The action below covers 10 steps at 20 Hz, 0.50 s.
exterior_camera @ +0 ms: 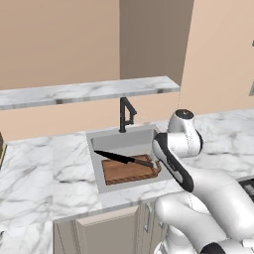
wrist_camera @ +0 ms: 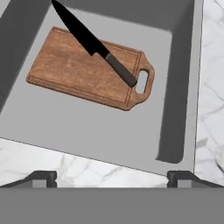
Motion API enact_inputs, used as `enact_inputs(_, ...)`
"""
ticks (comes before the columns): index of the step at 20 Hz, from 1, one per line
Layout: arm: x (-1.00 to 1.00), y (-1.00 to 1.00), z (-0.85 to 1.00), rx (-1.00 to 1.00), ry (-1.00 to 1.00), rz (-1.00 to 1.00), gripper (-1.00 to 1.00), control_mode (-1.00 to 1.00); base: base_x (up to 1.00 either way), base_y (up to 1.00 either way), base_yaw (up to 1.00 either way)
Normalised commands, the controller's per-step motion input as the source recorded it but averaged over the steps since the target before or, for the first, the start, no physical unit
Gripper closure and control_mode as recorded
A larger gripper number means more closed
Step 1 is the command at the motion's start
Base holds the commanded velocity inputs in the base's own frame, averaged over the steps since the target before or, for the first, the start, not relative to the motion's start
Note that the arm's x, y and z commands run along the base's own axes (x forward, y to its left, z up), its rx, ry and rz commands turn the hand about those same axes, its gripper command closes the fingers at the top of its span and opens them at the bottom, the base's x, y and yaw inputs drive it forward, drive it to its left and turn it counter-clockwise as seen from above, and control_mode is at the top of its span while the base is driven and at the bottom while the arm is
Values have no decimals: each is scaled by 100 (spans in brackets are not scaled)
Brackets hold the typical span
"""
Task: Move the cutting board and knife to the sink. Then move spray from the shelves to the counter.
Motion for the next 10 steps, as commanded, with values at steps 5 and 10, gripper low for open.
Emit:
enact_inputs(5,-30,0,35,0,1,-13,-100,-100,0,0,0)
enact_inputs(10,-21,0,28,0,2,-5,-100,-100,0,0,0)
